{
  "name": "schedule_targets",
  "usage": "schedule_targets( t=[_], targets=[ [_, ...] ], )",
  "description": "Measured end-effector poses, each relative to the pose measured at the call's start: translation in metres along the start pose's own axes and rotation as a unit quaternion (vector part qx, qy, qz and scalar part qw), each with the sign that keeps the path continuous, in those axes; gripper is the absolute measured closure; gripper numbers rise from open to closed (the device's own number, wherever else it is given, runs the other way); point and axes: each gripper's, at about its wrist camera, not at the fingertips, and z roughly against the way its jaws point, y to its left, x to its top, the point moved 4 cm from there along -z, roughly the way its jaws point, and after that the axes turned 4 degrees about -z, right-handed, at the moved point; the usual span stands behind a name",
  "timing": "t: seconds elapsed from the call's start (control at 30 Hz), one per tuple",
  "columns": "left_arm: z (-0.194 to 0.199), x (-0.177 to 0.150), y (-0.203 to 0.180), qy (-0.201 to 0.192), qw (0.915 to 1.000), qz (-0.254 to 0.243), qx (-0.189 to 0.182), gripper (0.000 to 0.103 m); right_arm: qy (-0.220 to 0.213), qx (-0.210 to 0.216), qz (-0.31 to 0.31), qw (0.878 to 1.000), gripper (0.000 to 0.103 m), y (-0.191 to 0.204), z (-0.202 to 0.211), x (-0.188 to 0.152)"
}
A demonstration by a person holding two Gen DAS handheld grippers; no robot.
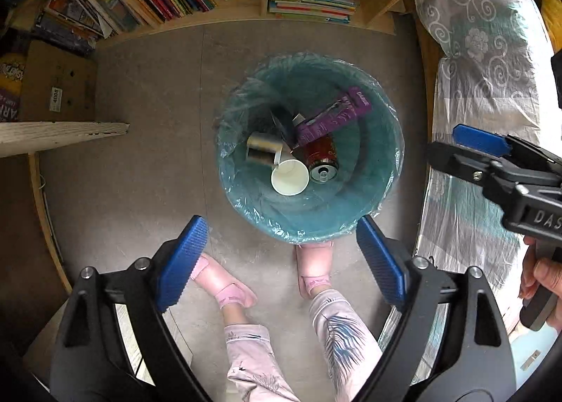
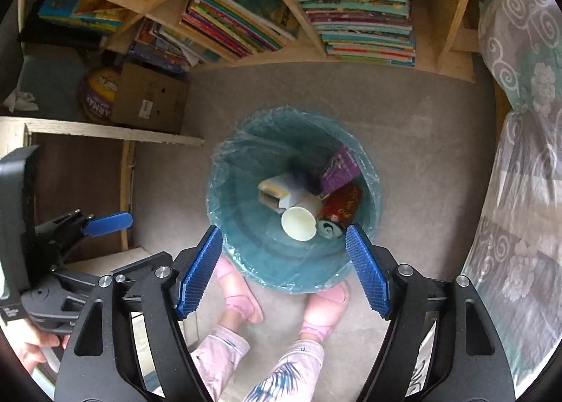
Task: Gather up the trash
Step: 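Open both tools to drop the boxes into the wastebasket, then move both open tools back over the desk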
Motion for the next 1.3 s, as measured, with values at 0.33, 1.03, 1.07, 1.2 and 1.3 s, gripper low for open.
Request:
schedule_targets(
  t=[0.33, 1.03, 1.07, 1.2, 1.3],
  targets=[
    [0.011, -0.015, 0.001, -0.009, 0.9998, 0.006, 0.014, 0.007, -0.005, -0.017, -0.007, 1.0, 0.013, -0.005, 0.012, -0.007],
    [0.206, -0.068, 0.022, -0.099, 0.9889, 0.03, 0.107, 0.007, -0.022, -0.065, 0.122, 0.99, 0.01, 0.076, 0.153, -0.026],
    [0.223, -0.074, 0.026, -0.111, 0.9871, 0.038, 0.109, 0.007, -0.025, -0.065, 0.138, 0.988, 0.01, 0.086, 0.161, -0.026],
    [0.275, -0.095, 0.044, -0.146, 0.9798, 0.065, 0.121, 0.007, -0.035, -0.037, 0.202, 0.978, 0.01, 0.135, 0.195, -0.025],
    [0.307, -0.116, 0.059, -0.163, 0.9731, 0.088, 0.138, 0.007, -0.054, -0.025, 0.257, 0.965, 0.01, 0.176, 0.219, -0.023]
  ],
)
